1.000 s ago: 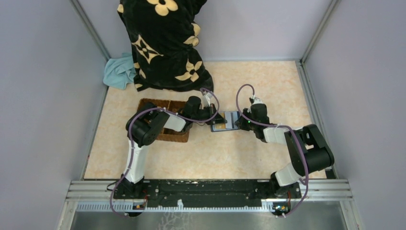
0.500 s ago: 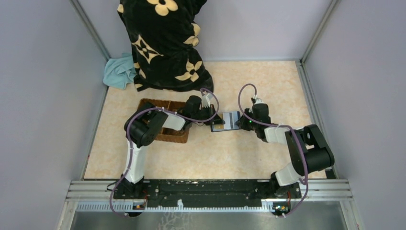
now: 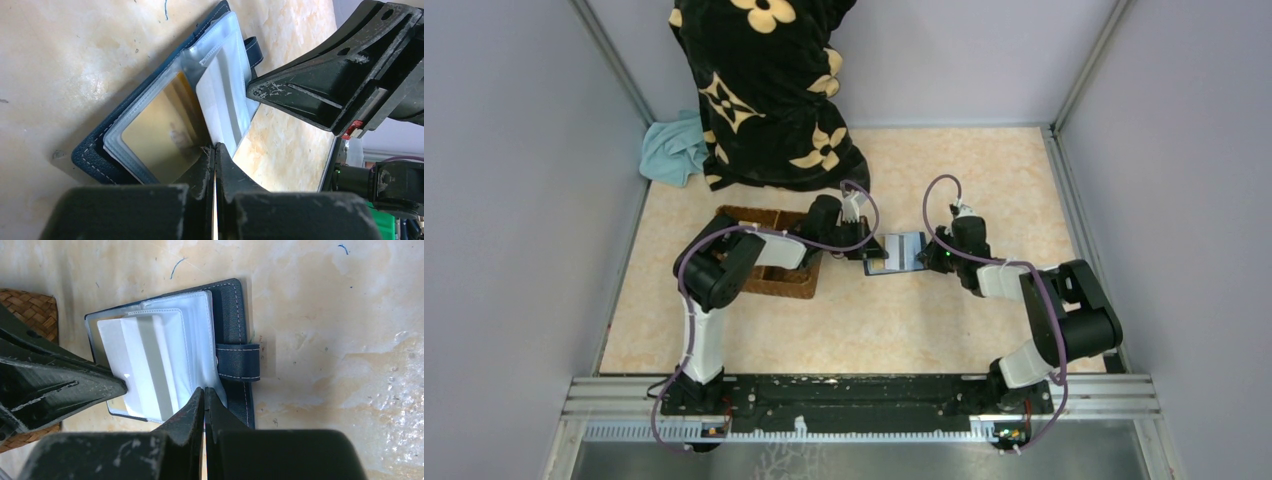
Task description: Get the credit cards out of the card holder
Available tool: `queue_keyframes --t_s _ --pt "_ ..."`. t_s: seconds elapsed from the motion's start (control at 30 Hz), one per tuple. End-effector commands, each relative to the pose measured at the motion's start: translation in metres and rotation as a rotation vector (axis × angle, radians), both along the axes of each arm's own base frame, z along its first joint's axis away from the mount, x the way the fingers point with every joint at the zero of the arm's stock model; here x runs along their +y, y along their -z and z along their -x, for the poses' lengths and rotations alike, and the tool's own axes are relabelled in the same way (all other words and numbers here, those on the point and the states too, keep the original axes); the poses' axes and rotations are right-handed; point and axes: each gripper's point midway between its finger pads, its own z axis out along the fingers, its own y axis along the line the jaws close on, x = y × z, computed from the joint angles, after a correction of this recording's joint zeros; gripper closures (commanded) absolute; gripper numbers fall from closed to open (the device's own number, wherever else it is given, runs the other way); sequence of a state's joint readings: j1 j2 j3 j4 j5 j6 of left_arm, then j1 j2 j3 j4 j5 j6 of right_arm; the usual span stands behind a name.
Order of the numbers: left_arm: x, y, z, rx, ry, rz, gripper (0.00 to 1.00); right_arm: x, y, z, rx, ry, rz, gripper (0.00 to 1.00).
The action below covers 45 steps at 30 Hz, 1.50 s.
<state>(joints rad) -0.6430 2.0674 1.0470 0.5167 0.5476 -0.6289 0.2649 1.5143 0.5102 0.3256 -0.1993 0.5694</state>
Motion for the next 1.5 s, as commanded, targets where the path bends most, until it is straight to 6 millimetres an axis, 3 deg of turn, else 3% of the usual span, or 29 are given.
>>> queue_keyframes --t_s 0.0,0.3,0.47,0.67,0.83,0.97,1.07,1.27,1.47 --pt "0.006 -0.021 -0.007 -0.059 -0.003 -0.016 1.00 -0.023 0.034 0.026 0.125 0.033 0.093 1.00" --pt "0.010 -0.059 -0.006 -0.133 -0.012 0.008 1.00 -0.022 0.028 0.025 0.096 0.018 0.089 1.00" --pt "0.010 -0.079 -0.001 -0.168 0.005 0.058 1.00 -0.013 0.012 0.023 0.029 -0.016 0.043 1.00" --pt "0.014 -0.093 0.001 -0.204 -0.003 0.070 1.00 0.006 -0.031 0.018 -0.128 -0.085 -0.075 1.00" --pt "0.011 -0.112 0.012 -0.219 0.047 0.152 1.00 0.025 -0.088 0.020 -0.311 -0.177 -0.188 0.99" --pt "0.008 -0.120 0.023 -0.203 0.112 0.226 1.00 0.025 -0.128 0.021 -0.419 -0.201 -0.194 0.72" --pt "0.007 -0.132 0.035 -0.215 0.164 0.295 1.00 0.024 -0.150 0.022 -0.480 -0.214 -0.178 0.60" --pt "0.007 -0.156 0.060 -0.212 0.275 0.465 1.00 0.029 -0.164 0.023 -0.506 -0.257 -0.177 0.58" --pt "0.007 -0.157 0.066 -0.204 0.296 0.506 1.00 0.039 -0.174 0.032 -0.526 -0.319 -0.236 0.65"
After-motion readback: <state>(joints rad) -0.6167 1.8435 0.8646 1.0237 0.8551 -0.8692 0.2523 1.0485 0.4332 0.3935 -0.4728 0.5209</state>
